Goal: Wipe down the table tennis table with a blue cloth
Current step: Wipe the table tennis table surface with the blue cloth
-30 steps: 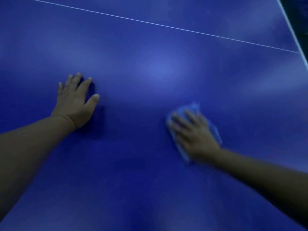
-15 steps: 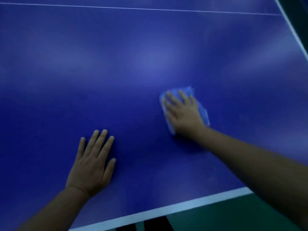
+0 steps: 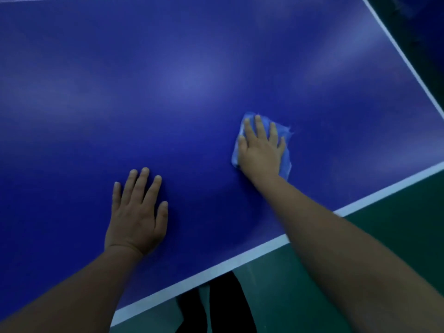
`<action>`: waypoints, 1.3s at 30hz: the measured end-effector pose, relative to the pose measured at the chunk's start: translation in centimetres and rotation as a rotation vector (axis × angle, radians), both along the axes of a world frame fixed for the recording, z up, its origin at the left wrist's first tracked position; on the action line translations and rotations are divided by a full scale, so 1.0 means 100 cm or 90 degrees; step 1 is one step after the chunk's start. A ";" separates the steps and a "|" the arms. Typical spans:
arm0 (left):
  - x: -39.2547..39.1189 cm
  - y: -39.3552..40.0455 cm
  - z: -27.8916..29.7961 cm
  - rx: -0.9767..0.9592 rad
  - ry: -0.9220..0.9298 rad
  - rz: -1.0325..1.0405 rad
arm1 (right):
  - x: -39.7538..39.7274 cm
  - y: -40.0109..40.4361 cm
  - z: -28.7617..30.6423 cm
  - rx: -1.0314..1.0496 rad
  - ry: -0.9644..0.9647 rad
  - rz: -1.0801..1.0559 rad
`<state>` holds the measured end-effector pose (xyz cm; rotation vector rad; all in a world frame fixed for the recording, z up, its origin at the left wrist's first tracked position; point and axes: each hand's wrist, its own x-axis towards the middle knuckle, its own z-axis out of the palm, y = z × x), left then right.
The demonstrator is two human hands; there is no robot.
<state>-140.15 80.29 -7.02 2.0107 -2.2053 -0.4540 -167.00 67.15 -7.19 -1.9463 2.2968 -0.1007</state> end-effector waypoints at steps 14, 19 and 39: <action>0.001 0.000 0.002 0.007 0.013 0.005 | -0.070 0.143 0.001 0.057 0.023 -0.279; -0.001 0.000 0.003 0.019 0.003 0.014 | 0.047 0.136 -0.008 -0.001 0.007 -0.013; -0.001 -0.001 0.000 0.019 -0.014 0.013 | -0.079 0.125 0.001 0.089 0.064 0.111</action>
